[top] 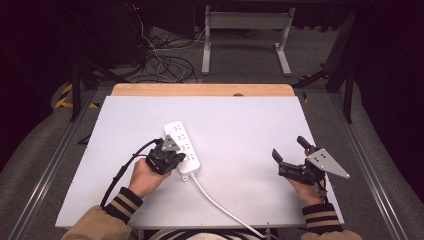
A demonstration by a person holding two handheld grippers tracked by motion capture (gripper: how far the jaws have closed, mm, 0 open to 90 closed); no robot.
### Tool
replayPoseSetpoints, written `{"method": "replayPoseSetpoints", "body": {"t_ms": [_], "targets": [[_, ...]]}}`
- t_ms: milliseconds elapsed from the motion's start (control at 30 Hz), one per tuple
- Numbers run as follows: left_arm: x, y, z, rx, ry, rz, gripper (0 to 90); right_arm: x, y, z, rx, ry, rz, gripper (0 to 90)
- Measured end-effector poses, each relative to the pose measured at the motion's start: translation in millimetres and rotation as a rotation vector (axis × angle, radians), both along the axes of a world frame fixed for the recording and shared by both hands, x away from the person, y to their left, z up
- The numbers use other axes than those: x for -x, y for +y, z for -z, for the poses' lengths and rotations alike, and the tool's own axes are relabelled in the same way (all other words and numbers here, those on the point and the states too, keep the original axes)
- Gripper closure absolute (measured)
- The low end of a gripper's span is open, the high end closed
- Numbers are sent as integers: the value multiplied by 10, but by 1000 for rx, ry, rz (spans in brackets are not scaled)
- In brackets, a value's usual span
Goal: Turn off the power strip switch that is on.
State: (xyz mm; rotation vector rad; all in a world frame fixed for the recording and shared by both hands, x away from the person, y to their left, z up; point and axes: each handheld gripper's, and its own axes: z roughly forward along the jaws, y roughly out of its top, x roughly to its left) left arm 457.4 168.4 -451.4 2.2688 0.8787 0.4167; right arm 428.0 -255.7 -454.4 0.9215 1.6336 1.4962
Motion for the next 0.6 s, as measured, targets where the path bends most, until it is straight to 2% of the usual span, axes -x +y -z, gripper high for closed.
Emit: {"method": "replayPoseSetpoints", "body": {"t_ms": [167, 600], "targets": [[-3, -3, 24, -11, 3, 3, 900, -1, -1, -1, -1, -1, 2, 49], [13, 28, 70, 19, 13, 5, 900, -4, 4, -3, -5, 0, 3, 54]]}}
